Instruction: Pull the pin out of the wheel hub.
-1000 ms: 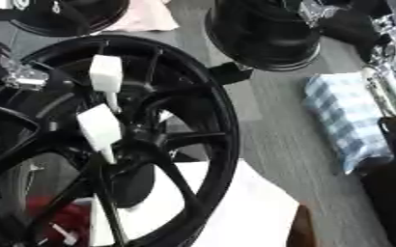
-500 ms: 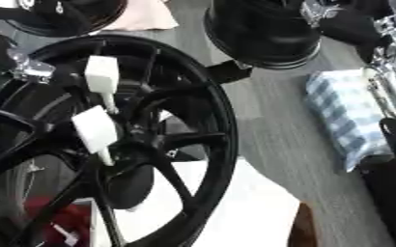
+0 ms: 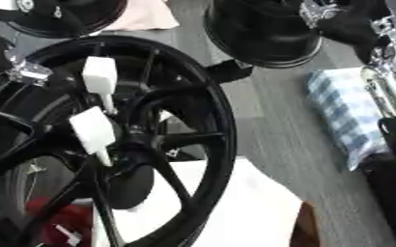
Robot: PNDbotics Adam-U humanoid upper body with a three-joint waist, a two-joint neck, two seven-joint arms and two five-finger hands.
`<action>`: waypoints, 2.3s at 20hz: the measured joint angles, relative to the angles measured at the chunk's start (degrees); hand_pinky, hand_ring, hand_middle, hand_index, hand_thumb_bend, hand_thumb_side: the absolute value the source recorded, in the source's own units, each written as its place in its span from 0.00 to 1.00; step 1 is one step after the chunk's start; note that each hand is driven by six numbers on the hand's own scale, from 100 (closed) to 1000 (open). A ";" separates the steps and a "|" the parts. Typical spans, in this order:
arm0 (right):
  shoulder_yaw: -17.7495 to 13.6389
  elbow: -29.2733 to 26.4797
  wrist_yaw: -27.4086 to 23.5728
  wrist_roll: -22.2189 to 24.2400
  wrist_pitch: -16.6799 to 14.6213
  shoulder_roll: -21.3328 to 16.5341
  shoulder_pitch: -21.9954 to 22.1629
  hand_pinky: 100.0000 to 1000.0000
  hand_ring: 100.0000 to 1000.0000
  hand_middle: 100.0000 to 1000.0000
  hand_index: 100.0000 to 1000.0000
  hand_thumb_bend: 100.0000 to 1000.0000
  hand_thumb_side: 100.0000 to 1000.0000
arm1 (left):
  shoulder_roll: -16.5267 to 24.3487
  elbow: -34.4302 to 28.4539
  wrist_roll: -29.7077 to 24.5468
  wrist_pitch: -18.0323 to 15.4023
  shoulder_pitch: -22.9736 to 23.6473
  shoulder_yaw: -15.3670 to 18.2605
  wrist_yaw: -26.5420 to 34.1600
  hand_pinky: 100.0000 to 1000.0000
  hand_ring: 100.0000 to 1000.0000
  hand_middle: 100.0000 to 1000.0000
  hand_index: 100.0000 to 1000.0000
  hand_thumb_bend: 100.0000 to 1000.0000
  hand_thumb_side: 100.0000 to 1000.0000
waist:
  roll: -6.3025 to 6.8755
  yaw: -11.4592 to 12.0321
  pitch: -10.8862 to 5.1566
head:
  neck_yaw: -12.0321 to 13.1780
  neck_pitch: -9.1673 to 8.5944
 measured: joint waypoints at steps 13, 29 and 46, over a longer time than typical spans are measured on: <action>0.16 0.32 -0.22 -0.04 0.01 0.44 -0.31 0.66 0.59 0.48 0.57 0.30 0.00 | -1.49 -1.10 0.03 2.81 -0.47 -1.48 1.60 0.95 0.87 0.78 0.91 0.47 0.66 | -0.38 -0.76 0.52 | 1.74 0.04; 0.17 0.38 -0.38 -0.07 -0.02 0.94 -0.54 0.66 0.59 0.48 0.57 0.28 0.02 | -2.53 -1.64 0.08 3.84 0.07 -2.86 -1.71 0.92 0.85 0.76 0.88 0.39 0.57 | -0.33 -1.45 1.04 | 2.70 0.06; 0.17 0.72 -0.79 -0.15 -0.20 0.94 -0.55 0.66 0.59 0.48 0.57 0.28 0.02 | -3.04 0.24 0.04 2.63 0.05 -1.81 -6.14 0.90 0.84 0.78 0.89 0.35 0.53 | -0.48 -1.45 1.41 | 2.97 0.03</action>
